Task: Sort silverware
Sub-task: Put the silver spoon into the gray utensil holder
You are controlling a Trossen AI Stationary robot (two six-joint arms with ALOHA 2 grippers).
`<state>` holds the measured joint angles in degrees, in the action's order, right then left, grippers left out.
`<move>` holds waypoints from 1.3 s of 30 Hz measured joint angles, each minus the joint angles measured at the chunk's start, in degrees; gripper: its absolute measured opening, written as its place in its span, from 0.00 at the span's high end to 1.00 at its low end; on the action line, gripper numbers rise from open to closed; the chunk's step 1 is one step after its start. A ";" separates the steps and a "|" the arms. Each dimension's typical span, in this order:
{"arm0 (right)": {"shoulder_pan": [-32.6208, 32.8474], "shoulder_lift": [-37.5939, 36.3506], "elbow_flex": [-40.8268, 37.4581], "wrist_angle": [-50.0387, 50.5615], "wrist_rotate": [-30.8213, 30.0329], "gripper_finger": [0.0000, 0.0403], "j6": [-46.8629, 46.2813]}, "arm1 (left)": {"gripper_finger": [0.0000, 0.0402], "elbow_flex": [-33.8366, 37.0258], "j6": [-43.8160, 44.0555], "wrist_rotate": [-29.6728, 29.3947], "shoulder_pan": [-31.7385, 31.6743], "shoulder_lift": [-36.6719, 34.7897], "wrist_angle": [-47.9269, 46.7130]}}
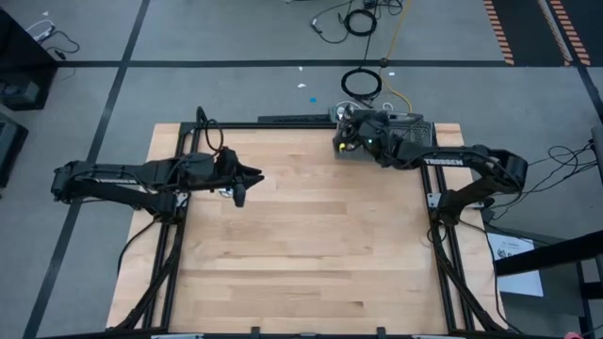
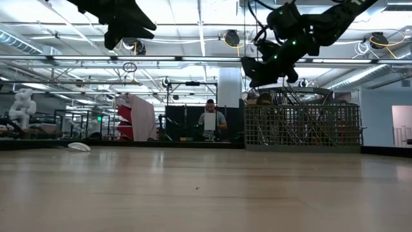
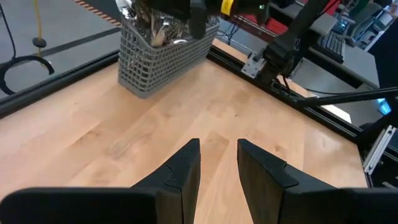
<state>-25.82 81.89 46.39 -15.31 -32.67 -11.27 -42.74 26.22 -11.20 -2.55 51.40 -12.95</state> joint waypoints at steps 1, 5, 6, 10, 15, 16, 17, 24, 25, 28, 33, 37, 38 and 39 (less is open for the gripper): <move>0.34 0.21 0.00 0.38 -0.02 1.00 -0.73 | 0.72 0.00 0.00 0.04 0.00 0.00 -0.04; 1.20 0.48 0.00 3.30 -0.01 0.96 -2.90 | 0.72 0.00 -0.10 0.61 0.00 0.00 -0.37; 1.20 0.47 0.00 3.71 0.00 0.94 -3.06 | 0.72 0.00 -0.05 0.65 0.00 0.00 -0.59; 1.20 0.04 0.00 5.01 0.00 0.88 -3.03 | 0.72 0.00 0.02 0.68 0.00 0.00 -2.17; 1.20 -0.88 0.00 5.24 -0.03 0.79 -3.05 | 0.72 0.00 -0.12 2.02 0.00 0.00 -3.23; 1.20 -1.14 0.00 5.26 -0.02 0.77 -3.05 | 0.72 0.00 -0.69 2.70 0.00 0.00 -3.21; 1.20 -1.55 0.00 5.36 -0.02 0.75 -3.05 | 0.72 0.00 -1.78 3.59 0.00 0.00 -3.21; 1.57 -6.57 0.00 5.40 -0.09 0.62 -2.24 | 0.72 0.00 -12.33 7.87 0.04 0.00 -6.55; 1.57 -7.59 0.00 5.59 -0.07 0.61 -2.33 | 0.72 0.00 -14.23 7.88 0.04 0.00 -8.37; 1.57 -11.06 0.00 5.99 2.77 0.55 -4.83 | 0.72 0.00 -21.26 7.32 0.04 0.00 -15.99; 2.14 -16.83 0.00 6.06 19.41 0.49 -10.48 | 0.71 0.00 -32.41 4.05 -0.08 1.22 -29.80; 5.39 -19.30 0.00 6.13 27.02 0.48 -11.89 | 0.64 0.00 -42.71 1.00 -1.91 6.60 -34.55; 6.60 -19.55 0.00 6.09 27.34 0.48 -11.94 | 0.62 0.00 -44.51 1.00 -2.90 8.76 -34.97; 7.73 -19.70 0.00 6.12 27.52 0.48 -12.09 | 0.60 0.00 -46.74 0.97 -4.04 11.11 -35.45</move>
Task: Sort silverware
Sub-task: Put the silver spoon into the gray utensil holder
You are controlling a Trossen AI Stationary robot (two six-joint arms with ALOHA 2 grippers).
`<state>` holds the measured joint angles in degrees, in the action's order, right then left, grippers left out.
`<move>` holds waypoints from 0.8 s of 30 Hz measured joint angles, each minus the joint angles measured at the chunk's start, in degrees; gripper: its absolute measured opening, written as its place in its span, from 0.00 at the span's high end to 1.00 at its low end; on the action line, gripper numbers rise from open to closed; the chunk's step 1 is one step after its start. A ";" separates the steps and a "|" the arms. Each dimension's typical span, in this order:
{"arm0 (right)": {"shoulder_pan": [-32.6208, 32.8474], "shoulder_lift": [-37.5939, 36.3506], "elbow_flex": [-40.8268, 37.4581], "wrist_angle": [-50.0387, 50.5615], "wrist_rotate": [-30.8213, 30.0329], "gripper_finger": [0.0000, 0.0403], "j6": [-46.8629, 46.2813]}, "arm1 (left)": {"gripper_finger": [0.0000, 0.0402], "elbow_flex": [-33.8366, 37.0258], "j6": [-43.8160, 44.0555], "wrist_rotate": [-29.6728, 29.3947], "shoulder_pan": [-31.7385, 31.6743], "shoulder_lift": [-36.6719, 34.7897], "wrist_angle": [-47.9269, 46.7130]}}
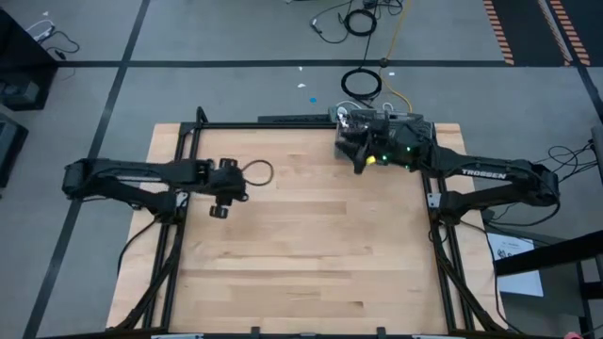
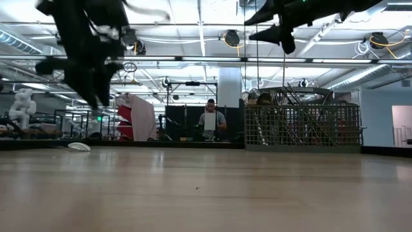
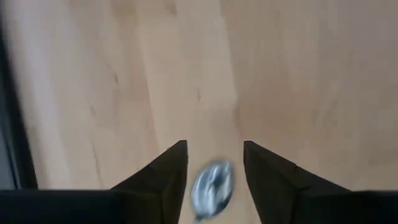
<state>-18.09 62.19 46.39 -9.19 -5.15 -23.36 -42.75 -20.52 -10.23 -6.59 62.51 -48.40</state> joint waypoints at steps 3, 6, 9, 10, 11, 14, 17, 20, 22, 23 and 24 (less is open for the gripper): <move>3.02 0.00 0.00 -0.03 0.08 0.49 -0.83 | 0.56 -0.02 -9.02 -0.95 -3.31 7.23 -3.54; 5.53 0.00 0.00 -0.04 -0.61 0.49 -1.72 | 0.55 -0.02 -13.43 -2.09 -6.30 12.79 -5.95; 7.70 0.05 0.00 0.72 -0.72 0.49 -2.14 | 0.55 -0.02 -14.22 -2.19 -9.38 15.81 -6.26; 8.36 0.05 0.00 0.92 -0.72 0.49 -2.14 | 0.55 -0.02 -15.32 -2.45 -10.38 16.18 -6.70; 9.12 0.05 0.00 1.18 -0.72 0.49 -2.20 | 0.55 -0.02 -16.41 -3.26 -11.34 16.30 -7.17; 11.07 0.05 0.00 1.89 -0.74 0.49 -3.12 | 0.55 -0.02 -20.06 -7.03 -13.51 16.34 -8.97; 12.70 0.05 0.00 2.26 -0.91 0.49 -3.64 | 0.55 -0.01 -25.28 -6.48 -15.02 16.34 -10.96; 14.19 0.05 0.00 2.45 -2.32 0.50 -3.64 | 0.55 0.67 -29.51 -5.45 -15.68 16.34 -9.71; 15.18 0.05 0.00 2.45 -3.83 0.50 -3.61 | 0.55 1.77 -30.93 -5.03 -15.86 16.34 -8.67; 15.58 0.05 0.00 2.45 -4.27 0.50 -3.44 | 0.55 2.29 -31.38 -4.78 -15.89 16.34 -8.22; 15.95 0.05 0.00 2.45 -4.72 0.50 -3.39 | 0.55 2.93 -32.14 -4.73 -15.91 16.34 -7.85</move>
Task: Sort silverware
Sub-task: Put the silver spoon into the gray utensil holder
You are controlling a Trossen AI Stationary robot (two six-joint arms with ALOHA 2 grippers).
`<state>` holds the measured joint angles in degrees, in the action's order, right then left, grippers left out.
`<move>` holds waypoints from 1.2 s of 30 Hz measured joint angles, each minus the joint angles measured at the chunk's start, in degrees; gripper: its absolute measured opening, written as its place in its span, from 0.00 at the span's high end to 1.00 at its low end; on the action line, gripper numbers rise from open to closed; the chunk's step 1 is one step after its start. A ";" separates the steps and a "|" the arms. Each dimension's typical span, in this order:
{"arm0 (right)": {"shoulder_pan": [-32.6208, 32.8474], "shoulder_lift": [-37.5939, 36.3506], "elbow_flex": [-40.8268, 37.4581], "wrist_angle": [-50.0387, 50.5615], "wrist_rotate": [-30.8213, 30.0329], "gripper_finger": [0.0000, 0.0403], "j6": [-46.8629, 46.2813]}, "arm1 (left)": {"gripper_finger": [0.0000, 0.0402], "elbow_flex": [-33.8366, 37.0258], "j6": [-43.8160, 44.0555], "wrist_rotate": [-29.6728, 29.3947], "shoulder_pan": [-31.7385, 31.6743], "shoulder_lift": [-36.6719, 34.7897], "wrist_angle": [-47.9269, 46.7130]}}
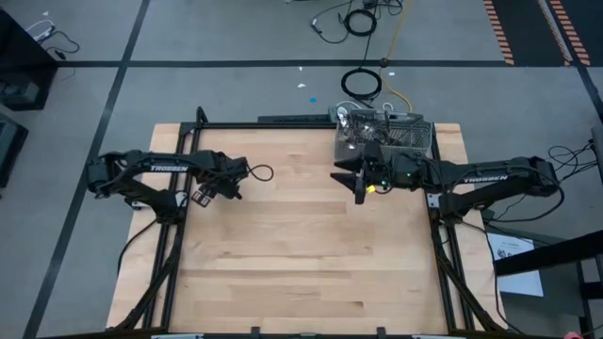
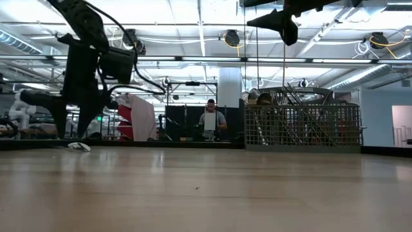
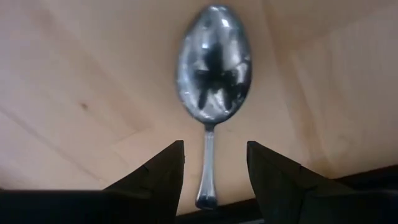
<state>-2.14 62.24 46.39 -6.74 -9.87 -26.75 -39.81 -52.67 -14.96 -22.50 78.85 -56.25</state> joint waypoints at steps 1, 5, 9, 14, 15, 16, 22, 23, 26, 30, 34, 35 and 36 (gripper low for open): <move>0.39 0.01 0.00 0.02 -0.61 0.50 0.01 | 0.55 0.72 -0.82 0.00 -0.01 0.00 0.64; 1.43 0.01 0.00 -0.02 -1.80 0.50 0.07 | 0.55 3.82 -3.35 -1.48 -0.02 0.00 6.49; 2.02 0.02 0.00 -0.07 -2.25 0.50 -0.75 | 0.55 5.11 -3.19 -0.07 0.02 0.02 10.57; 2.02 0.02 0.00 -0.48 -2.25 0.50 -1.74 | 0.55 7.26 -3.17 0.82 -0.68 -0.04 10.41; 2.02 0.02 0.00 -0.68 -2.29 0.50 -1.74 | 0.55 7.81 -3.17 1.27 -0.92 -0.18 10.80; 2.02 0.02 0.00 -0.80 -2.31 0.50 -1.76 | 0.55 8.22 -3.19 1.61 -1.08 -0.19 11.09; 2.00 0.02 0.01 -2.23 -2.37 0.50 -2.62 | 0.58 8.59 -3.19 2.91 -1.32 -0.20 11.91; 2.00 0.02 0.01 -2.25 -2.44 0.50 -2.63 | 0.59 8.59 -3.19 3.24 -1.33 -0.19 11.89; 2.00 0.04 0.00 -2.61 -2.85 0.50 -3.18 | 0.66 8.65 -3.15 4.06 -1.31 -0.17 11.80; 2.67 0.05 0.00 -4.68 -3.91 0.50 -4.28 | 0.78 8.57 -0.51 4.70 -0.97 -0.17 12.65; 3.92 0.04 0.02 -10.17 -5.70 0.50 -4.21 | 0.93 6.62 1.66 5.33 -0.13 0.20 12.96; 4.41 0.04 0.02 -11.27 -6.75 0.50 -4.14 | 0.96 5.96 3.08 6.41 0.11 0.20 14.00; 4.88 0.04 0.02 -12.52 -7.68 0.50 -4.03 | 0.97 5.04 4.52 8.36 0.42 0.20 16.29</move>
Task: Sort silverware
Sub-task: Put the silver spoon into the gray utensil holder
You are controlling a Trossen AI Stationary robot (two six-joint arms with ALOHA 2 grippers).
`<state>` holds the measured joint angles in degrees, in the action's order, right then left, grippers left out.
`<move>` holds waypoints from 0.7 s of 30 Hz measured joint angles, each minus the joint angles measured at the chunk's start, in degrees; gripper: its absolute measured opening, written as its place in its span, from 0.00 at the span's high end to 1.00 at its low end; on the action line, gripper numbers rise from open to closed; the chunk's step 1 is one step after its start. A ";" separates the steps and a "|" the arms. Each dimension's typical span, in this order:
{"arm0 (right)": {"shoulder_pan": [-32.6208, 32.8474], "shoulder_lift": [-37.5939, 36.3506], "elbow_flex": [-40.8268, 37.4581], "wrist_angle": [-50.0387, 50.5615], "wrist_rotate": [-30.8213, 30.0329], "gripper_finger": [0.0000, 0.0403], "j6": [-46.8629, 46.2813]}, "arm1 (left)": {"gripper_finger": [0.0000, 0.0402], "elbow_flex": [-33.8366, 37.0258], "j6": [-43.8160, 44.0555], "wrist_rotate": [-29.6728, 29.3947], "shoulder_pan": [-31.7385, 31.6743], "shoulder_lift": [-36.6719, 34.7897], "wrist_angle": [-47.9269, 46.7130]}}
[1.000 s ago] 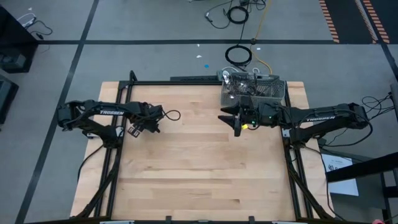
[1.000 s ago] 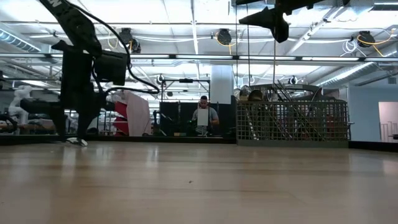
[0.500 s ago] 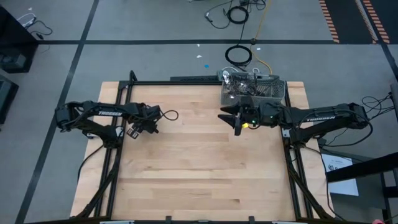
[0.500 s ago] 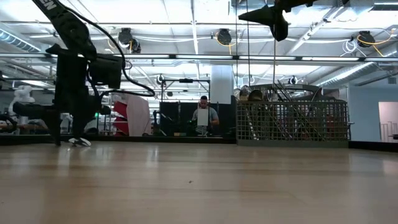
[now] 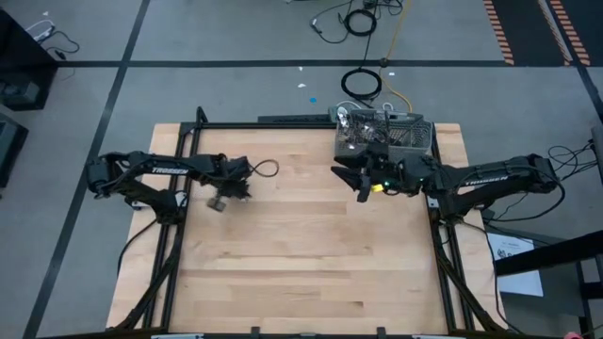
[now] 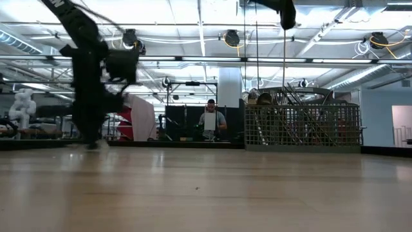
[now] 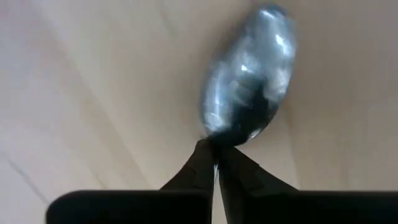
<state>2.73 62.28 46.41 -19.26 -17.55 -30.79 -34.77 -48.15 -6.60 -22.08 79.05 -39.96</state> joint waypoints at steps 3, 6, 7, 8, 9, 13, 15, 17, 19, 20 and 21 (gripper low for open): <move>1.72 0.10 0.00 -3.09 -2.71 0.50 0.30 | 0.97 -2.31 3.53 7.28 0.60 -0.82 3.73; 3.94 0.39 0.00 -4.30 -6.43 0.50 -0.05 | 0.98 -3.53 8.54 15.39 1.53 -2.16 6.84; 4.74 0.78 0.00 -5.18 -7.68 0.50 -0.18 | 0.99 -4.06 9.38 18.42 1.80 -3.22 8.66; 5.52 1.05 0.00 -6.10 -9.09 0.50 -0.35 | 0.99 -4.24 10.34 21.22 2.10 -4.42 9.84; 6.37 1.37 0.00 -6.82 -10.38 0.50 -0.43 | 0.99 -4.24 11.18 23.64 2.35 -5.51 10.66; 9.30 4.27 0.00 -10.94 -15.40 0.50 -1.58 | 0.99 -4.08 15.61 37.33 3.25 -10.22 17.87; 10.56 6.48 0.00 -13.87 -16.86 0.50 -2.16 | 0.99 -4.17 19.91 44.92 3.27 -12.17 23.57; 11.86 9.04 0.20 -16.37 -18.52 0.50 -3.01 | 1.00 -4.10 25.51 50.38 3.43 -13.83 30.16; 12.78 12.39 1.60 -17.43 -19.66 0.50 -4.01 | 1.00 -4.15 31.89 54.40 3.56 -15.22 39.34; 13.14 14.16 2.61 -17.42 -19.94 0.50 -4.49 | 1.00 -4.15 35.36 55.71 3.56 -15.59 43.64; 13.38 15.95 3.76 -17.31 -20.02 0.50 -4.85 | 1.00 -4.15 38.98 56.54 3.57 -15.65 48.31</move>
<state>16.12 78.23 50.17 -36.57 -37.57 -35.64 -38.92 -9.17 49.94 -18.51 63.40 8.34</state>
